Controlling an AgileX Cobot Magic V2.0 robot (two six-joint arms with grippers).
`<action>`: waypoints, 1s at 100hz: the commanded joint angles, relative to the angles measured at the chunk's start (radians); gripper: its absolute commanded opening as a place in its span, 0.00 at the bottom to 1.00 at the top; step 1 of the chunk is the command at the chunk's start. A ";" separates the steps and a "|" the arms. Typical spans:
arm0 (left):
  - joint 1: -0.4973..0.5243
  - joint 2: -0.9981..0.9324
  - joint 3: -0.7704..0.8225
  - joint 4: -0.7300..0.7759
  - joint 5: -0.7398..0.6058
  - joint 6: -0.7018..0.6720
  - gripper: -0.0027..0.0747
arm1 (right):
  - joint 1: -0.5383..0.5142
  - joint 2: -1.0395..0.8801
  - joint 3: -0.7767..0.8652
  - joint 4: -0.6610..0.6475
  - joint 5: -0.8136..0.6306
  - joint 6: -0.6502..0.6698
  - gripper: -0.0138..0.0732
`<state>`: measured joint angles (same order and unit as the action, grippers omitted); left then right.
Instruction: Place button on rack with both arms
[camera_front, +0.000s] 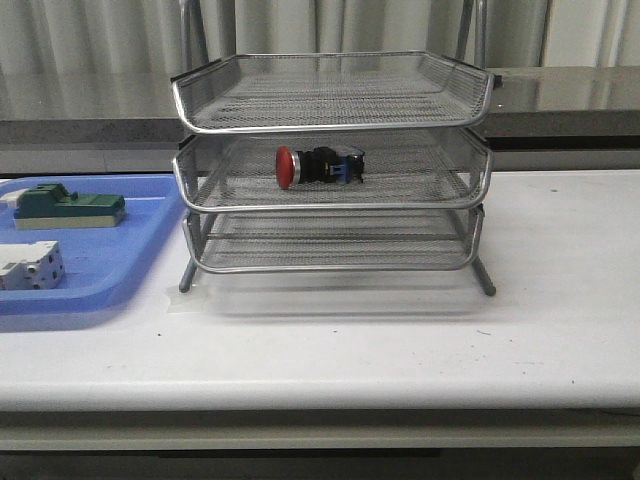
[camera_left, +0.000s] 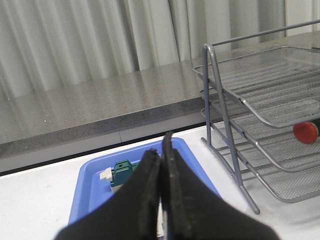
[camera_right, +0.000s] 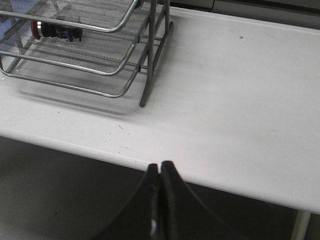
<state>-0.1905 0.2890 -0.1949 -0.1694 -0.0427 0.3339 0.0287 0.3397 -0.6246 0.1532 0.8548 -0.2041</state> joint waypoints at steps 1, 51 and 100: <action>0.001 0.006 -0.031 -0.010 -0.079 -0.006 0.01 | -0.007 0.008 -0.016 0.005 -0.094 0.001 0.09; 0.001 0.006 -0.031 -0.010 -0.079 -0.006 0.01 | -0.007 -0.255 0.373 -0.002 -0.585 0.002 0.09; 0.001 0.006 -0.031 -0.010 -0.079 -0.006 0.01 | -0.008 -0.370 0.620 -0.067 -0.814 0.088 0.09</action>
<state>-0.1905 0.2890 -0.1949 -0.1694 -0.0427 0.3339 0.0239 -0.0110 0.0033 0.1263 0.1562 -0.1606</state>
